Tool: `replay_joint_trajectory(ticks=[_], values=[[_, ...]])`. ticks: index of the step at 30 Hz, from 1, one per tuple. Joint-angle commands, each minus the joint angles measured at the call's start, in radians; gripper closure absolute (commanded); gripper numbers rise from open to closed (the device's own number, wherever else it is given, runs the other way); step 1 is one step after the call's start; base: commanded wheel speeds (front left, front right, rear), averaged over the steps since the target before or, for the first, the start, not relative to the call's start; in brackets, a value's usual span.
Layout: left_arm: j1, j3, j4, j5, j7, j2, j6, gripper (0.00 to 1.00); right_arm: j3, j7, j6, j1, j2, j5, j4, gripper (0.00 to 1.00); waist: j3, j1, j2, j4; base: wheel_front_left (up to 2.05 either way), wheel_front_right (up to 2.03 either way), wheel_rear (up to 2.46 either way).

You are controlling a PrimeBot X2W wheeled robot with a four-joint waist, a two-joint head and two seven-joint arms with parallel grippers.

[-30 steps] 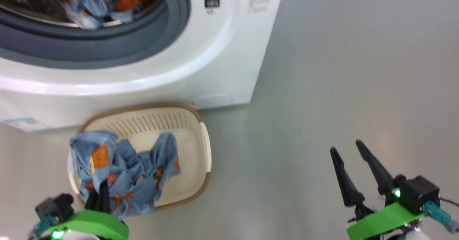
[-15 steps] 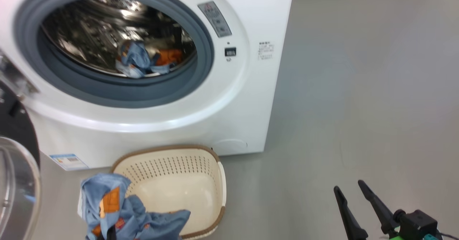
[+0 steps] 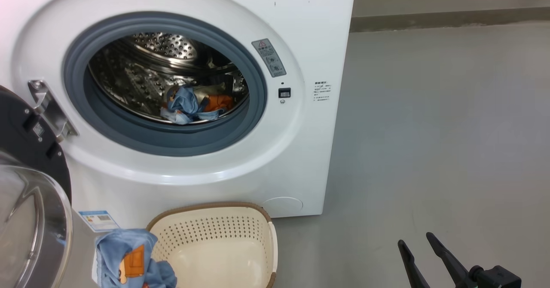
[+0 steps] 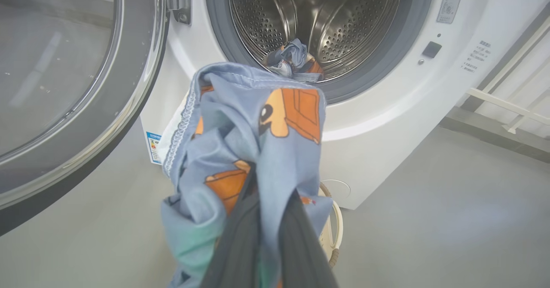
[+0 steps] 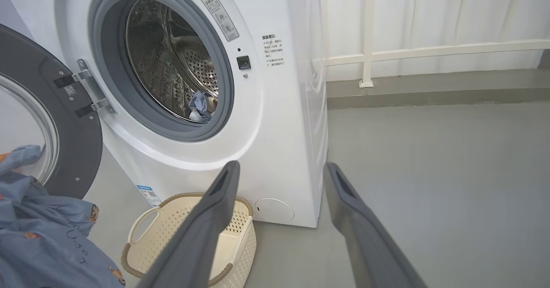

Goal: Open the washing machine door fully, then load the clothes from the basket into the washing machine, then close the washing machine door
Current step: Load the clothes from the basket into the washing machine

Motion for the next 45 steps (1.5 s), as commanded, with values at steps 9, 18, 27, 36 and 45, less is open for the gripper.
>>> replay_joint_trajectory(ticks=[9, 18, 27, 36, 45], values=[[0.022, 0.028, -0.099, 0.011, -0.001, -0.003, 0.028, 1.0, 0.009, -0.005, 0.002, -0.001, -0.017, -0.001, -0.026, 0.0, -0.02, -0.0001, 0.0, -0.015, 0.0, 0.0, 0.0], [0.028, 0.026, -0.155, 0.01, 0.01, 0.003, 0.042, 1.0, 0.013, -0.005, 0.002, -0.006, -0.013, -0.002, -0.032, 0.0, -0.008, -0.0001, 0.0, -0.027, 0.0, 0.0, 0.0], [-0.02, 0.02, -0.189, 0.022, 0.025, 0.028, 0.041, 1.0, 0.023, -0.005, 0.002, -0.024, 0.01, -0.006, -0.034, 0.0, 0.039, -0.0001, 0.0, -0.062, 0.0, 0.0, 0.0], [-0.168, 0.024, -0.188, 0.024, 0.033, 0.063, 0.019, 1.0, 0.026, -0.005, 0.002, -0.077, 0.042, -0.01, -0.038, 0.0, 0.163, -0.0001, 0.0, -0.089, 0.0, 0.0, 0.0], [-0.398, 0.054, -0.13, 0.032, 0.042, 0.119, 0.009, 1.0, 0.044, -0.005, 0.002, -0.177, 0.075, -0.021, -0.046, 0.0, 0.307, -0.0001, 0.0, -0.122, 0.0, 0.0, 0.0]])
